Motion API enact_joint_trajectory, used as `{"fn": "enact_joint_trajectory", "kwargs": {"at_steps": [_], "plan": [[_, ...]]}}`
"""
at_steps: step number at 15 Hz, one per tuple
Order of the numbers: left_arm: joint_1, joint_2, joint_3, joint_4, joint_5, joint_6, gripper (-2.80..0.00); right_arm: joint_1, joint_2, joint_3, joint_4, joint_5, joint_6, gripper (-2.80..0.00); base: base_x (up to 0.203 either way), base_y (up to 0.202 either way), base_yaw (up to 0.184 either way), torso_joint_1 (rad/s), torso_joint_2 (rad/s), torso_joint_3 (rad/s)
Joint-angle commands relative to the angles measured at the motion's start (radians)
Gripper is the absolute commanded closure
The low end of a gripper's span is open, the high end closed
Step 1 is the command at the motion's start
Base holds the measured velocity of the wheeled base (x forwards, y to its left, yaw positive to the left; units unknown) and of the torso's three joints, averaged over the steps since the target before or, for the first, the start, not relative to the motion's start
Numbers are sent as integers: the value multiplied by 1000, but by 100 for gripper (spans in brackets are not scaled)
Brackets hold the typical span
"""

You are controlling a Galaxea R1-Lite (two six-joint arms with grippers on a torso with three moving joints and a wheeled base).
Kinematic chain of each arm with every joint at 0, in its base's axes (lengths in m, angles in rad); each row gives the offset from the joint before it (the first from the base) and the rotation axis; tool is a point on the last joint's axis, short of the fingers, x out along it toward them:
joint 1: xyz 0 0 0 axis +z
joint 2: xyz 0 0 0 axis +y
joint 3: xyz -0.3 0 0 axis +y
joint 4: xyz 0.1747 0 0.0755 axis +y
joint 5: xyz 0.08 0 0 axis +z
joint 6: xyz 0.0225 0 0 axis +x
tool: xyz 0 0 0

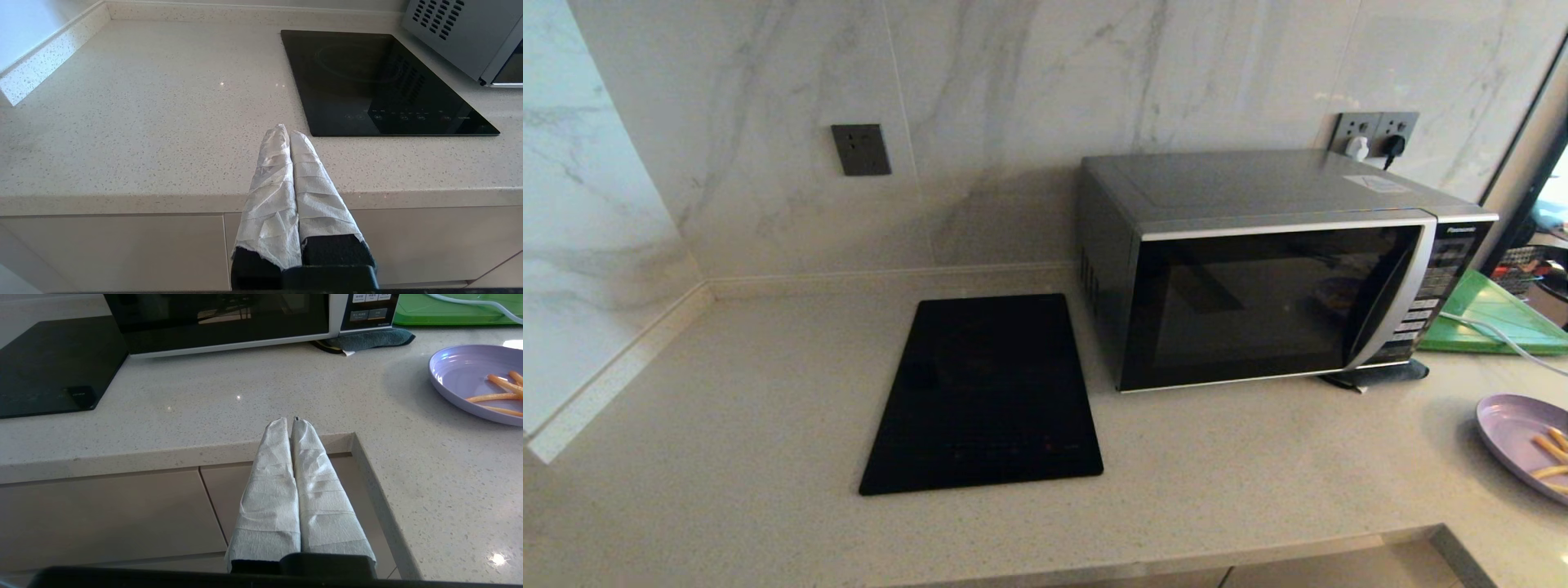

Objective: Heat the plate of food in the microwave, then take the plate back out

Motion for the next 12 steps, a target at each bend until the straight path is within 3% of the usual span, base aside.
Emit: {"fn": "enact_joint_trajectory", "kwargs": {"at_steps": [1, 12], "plan": [[0, 2, 0, 0, 0, -1, 0, 1, 2, 2, 0, -1, 1, 0, 0, 0, 0, 0, 0, 0], [0, 2, 0, 0, 0, -1, 0, 1, 0, 2, 1, 0, 1, 0, 0, 0, 0, 0, 0, 0]]}}
